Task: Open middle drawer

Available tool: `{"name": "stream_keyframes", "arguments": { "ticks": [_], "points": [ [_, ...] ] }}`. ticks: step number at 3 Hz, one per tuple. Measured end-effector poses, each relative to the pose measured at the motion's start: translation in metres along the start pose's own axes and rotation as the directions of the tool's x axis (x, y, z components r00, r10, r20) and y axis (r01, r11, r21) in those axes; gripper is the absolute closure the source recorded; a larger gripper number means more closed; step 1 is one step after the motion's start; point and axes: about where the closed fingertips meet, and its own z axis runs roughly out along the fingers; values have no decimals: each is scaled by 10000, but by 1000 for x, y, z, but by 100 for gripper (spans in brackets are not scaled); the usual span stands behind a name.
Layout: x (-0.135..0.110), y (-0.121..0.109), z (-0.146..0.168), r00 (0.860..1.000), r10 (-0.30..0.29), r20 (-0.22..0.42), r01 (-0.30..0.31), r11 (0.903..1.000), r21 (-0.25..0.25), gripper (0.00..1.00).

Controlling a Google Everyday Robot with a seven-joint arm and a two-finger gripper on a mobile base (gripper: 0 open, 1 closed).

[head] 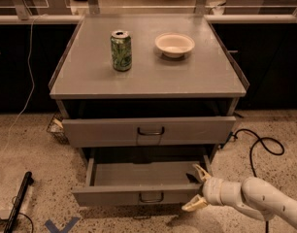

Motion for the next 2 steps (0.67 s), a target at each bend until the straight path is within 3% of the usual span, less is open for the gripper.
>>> {"name": "stream_keyframes", "arguments": {
  "ticks": [1,2],
  "points": [
    [0,0,0,10000,0,0,0,10000,0,38],
    [2,13,-7,9999,-92,63,93,9998,-155,69]
  ]
}}
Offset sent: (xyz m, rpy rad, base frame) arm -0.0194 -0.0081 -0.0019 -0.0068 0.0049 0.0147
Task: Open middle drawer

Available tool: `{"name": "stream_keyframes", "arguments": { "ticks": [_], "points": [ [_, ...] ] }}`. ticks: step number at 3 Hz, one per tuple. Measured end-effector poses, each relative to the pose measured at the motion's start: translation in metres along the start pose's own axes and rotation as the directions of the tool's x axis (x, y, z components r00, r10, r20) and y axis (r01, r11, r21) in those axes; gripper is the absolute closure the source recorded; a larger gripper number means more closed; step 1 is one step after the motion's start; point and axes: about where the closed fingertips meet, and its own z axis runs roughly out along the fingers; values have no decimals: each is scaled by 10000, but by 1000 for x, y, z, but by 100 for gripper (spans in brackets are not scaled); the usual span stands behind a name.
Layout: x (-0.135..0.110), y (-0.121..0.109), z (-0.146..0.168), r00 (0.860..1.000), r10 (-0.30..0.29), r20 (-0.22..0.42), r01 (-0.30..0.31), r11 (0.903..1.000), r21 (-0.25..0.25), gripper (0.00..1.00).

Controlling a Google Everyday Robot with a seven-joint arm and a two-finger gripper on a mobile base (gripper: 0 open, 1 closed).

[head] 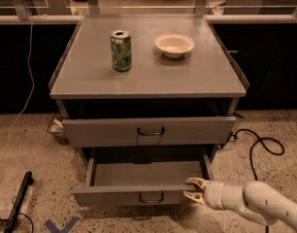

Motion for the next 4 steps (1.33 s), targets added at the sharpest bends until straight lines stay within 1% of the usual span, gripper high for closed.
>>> {"name": "stream_keyframes", "arguments": {
  "ticks": [1,2,3,4],
  "points": [
    [13,25,-33,9999,-29,100,29,10000,66,99],
    [14,37,-45,9999,-35,102,34,10000,66,100],
    [13,38,-46,9999,-35,101,35,10000,66,82],
    [13,38,-46,9999,-36,102,35,10000,65,59]
  ]
}}
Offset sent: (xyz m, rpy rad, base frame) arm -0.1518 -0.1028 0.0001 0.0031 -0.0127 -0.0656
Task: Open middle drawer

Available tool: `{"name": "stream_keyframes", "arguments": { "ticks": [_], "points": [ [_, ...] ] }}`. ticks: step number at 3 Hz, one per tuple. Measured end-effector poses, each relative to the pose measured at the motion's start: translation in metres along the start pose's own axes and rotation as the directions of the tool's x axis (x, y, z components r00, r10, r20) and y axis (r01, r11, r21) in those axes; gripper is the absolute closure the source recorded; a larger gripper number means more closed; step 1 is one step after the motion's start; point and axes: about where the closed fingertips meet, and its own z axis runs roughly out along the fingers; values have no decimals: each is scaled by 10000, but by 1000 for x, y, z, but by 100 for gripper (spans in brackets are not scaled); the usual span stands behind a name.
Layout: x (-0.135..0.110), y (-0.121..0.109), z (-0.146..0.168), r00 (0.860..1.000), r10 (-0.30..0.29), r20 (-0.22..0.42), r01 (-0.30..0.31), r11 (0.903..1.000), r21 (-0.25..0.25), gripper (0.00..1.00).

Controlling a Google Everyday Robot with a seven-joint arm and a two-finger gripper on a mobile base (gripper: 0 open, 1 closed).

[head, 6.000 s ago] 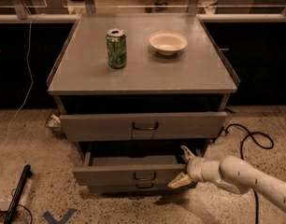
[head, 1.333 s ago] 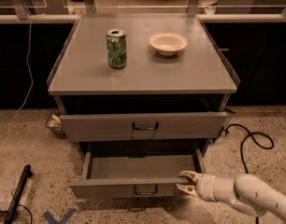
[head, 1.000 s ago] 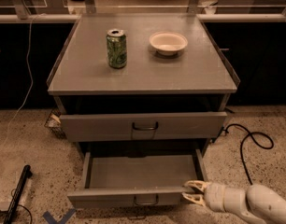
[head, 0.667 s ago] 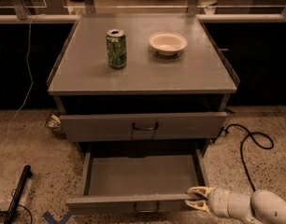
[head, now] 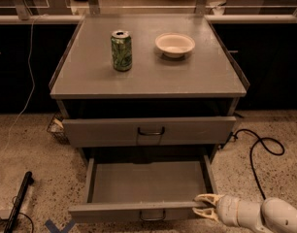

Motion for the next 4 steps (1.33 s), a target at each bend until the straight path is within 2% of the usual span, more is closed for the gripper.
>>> {"name": "stream_keyframes", "arguments": {
  "ticks": [2,3,4],
  "points": [
    [0,0,0,10000,0,1,0,10000,-1,12],
    [0,0,0,10000,0,1,0,10000,-1,0],
    [0,0,0,10000,0,2,0,10000,-2,0]
  ]
}}
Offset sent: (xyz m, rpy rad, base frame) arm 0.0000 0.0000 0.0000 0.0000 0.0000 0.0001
